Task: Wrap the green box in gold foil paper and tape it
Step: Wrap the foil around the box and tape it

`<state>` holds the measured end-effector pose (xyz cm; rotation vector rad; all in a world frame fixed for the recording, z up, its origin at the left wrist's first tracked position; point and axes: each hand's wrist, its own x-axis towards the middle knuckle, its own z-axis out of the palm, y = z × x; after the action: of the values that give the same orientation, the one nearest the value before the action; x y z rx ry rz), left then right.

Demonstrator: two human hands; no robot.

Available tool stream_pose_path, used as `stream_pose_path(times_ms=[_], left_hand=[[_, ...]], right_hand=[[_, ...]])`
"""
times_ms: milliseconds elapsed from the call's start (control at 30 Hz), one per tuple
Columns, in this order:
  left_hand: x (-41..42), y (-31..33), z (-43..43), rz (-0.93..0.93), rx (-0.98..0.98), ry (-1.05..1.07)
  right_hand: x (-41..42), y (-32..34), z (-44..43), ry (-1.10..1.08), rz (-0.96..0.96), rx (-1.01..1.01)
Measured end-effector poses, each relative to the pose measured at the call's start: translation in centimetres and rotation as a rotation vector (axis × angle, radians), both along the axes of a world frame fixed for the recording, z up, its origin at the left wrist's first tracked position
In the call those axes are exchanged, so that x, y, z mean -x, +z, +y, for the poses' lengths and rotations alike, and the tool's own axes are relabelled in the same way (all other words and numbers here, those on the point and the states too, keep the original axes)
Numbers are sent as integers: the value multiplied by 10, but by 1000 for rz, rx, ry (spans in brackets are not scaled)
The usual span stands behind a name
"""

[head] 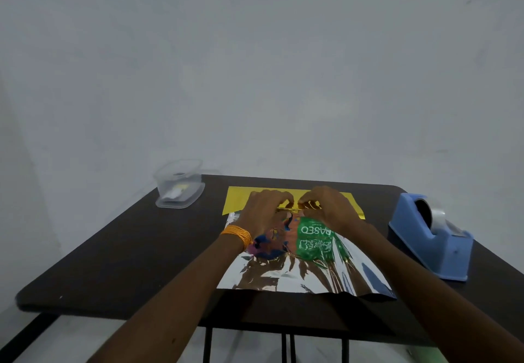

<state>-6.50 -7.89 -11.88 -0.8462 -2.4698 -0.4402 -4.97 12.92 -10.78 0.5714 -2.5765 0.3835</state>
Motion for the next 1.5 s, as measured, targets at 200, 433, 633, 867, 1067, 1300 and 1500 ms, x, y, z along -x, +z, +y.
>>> stream_pose_path(times_ms=[200, 433, 633, 867, 1067, 1300, 1500], left_hand=[[0, -2, -4, -25, -2, 11], [-5, -2, -3, 24, -5, 11], [-4, 1, 4, 149, 65, 46], [-7, -3, 9, 155, 21, 41], [-9, -9, 10, 149, -24, 63], [-4, 4, 4, 92, -75, 21], [-3, 16, 17, 43, 85, -9]], right_hand=[[-9, 4, -4, -23, -12, 3], [-17, 7, -5, -33, -30, -54], [-16, 8, -7, -60, -21, -54], [-13, 2, -1, -12, 34, 7], [-14, 3, -5, -27, 40, -20], [-20, 4, -15, -100, 22, -36], [-18, -1, -14, -114, 15, 13]])
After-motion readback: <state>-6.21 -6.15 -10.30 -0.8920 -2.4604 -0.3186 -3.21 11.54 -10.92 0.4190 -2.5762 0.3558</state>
